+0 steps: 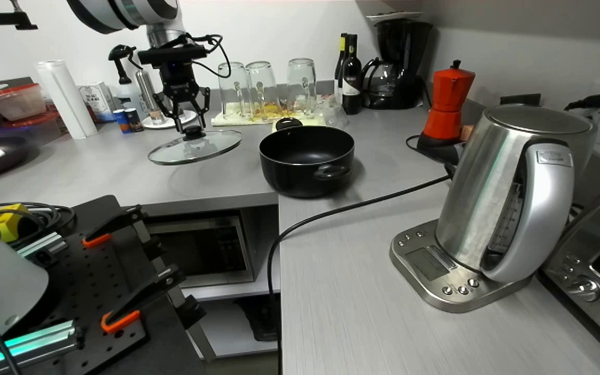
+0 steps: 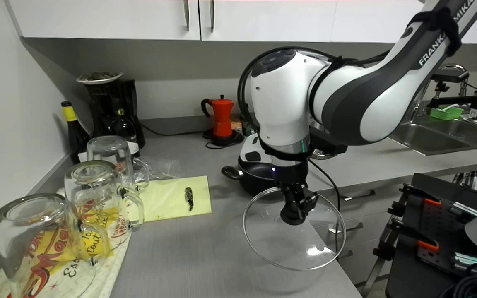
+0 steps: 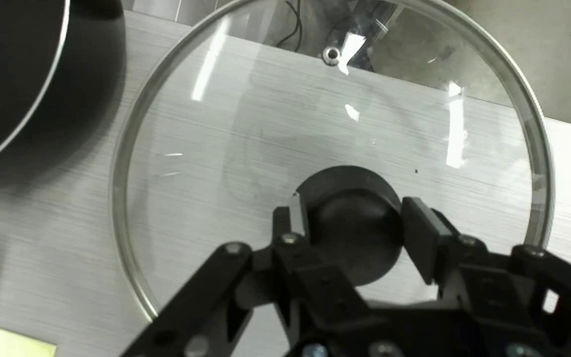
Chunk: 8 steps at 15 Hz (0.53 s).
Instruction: Remove the lid from the pot
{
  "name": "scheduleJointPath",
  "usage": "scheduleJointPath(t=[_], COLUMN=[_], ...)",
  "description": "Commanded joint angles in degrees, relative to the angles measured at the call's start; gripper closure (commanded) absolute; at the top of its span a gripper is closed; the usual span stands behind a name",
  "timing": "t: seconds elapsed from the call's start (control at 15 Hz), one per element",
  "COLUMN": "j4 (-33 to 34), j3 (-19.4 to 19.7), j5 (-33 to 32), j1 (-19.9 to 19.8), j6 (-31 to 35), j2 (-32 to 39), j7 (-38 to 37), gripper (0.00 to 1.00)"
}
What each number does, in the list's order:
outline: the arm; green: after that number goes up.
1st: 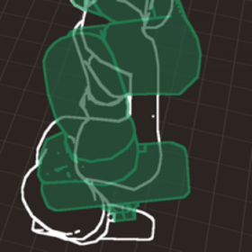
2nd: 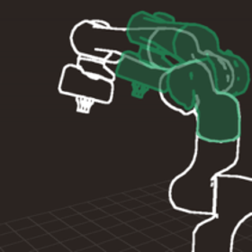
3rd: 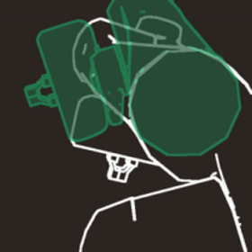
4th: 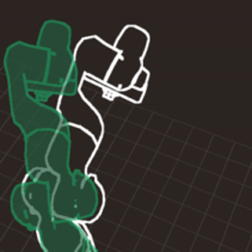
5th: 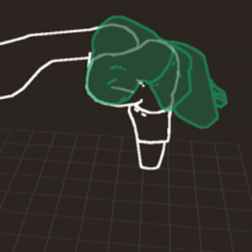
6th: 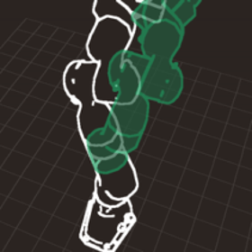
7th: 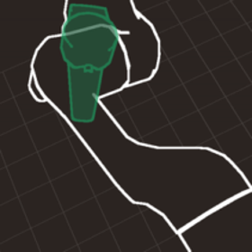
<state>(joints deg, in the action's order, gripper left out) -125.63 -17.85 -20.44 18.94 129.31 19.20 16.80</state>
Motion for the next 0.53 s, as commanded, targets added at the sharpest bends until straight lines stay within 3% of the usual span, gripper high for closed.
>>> scheduleJointPath(t=[0.0,0.47], j4=[0.9,2.8], j3=[-0.7,-0.9], j5=[0.3,1.3], j1=[-0.9,-3.2], j6=[2.8,9.5], j2=[1.9,9.4], j7=[5.7,14.6], gripper=[0.75,0.75])
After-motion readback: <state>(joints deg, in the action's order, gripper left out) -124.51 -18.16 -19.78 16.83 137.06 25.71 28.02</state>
